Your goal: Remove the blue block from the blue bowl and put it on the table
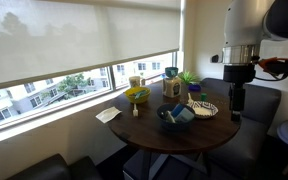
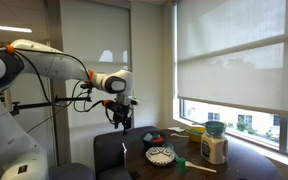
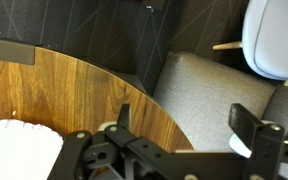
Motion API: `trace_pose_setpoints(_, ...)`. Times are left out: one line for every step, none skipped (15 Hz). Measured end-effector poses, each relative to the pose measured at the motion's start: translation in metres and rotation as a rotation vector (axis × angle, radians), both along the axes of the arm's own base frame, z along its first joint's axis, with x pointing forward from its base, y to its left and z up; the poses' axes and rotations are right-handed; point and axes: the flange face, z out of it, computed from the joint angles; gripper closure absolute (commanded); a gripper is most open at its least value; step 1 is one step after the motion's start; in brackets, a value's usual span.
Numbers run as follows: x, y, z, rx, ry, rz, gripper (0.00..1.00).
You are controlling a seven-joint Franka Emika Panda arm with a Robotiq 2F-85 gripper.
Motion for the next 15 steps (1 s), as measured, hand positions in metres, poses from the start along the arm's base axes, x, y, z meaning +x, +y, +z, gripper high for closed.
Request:
trace_pose_setpoints(0.000, 0.000, 0.000, 0.000, 0.000, 0.000, 0.00)
trace_pose_setpoints(0.001, -0.001, 0.000, -0.006, -0.004, -0.011, 0.00)
trace_pose_setpoints(0.003, -0.004, 0.002, -0.016, -0.015, -0.043, 0.00)
trace_pose_setpoints(0.005, -0.011, 0.005, -0.028, -0.036, -0.085, 0.00)
trace_pose_setpoints(0.009, -0.021, 0.009, -0.045, -0.063, -0.125, 0.00)
trace_pose_setpoints(0.012, -0.033, 0.016, -0.065, -0.100, -0.152, 0.00)
trace_pose_setpoints(0.015, -0.047, 0.023, -0.091, -0.142, -0.171, 0.00)
trace_pose_setpoints(0.018, -0.061, 0.030, -0.116, -0.185, -0.190, 0.00)
trace_pose_setpoints(0.022, -0.076, 0.037, -0.132, -0.224, -0.215, 0.00)
trace_pose_setpoints(0.025, -0.091, 0.043, -0.134, -0.261, -0.245, 0.00)
trace_pose_setpoints(0.029, -0.104, 0.048, -0.124, -0.294, -0.277, 0.00)
trace_pose_setpoints(0.032, -0.116, 0.051, -0.109, -0.317, -0.296, 0.00)
trace_pose_setpoints(0.034, -0.123, 0.053, -0.100, -0.328, -0.304, 0.00)
trace_pose_setpoints(0.035, -0.127, 0.053, -0.096, -0.333, -0.310, 0.00)
trace_pose_setpoints(0.035, -0.128, 0.053, -0.095, -0.334, -0.312, 0.00)
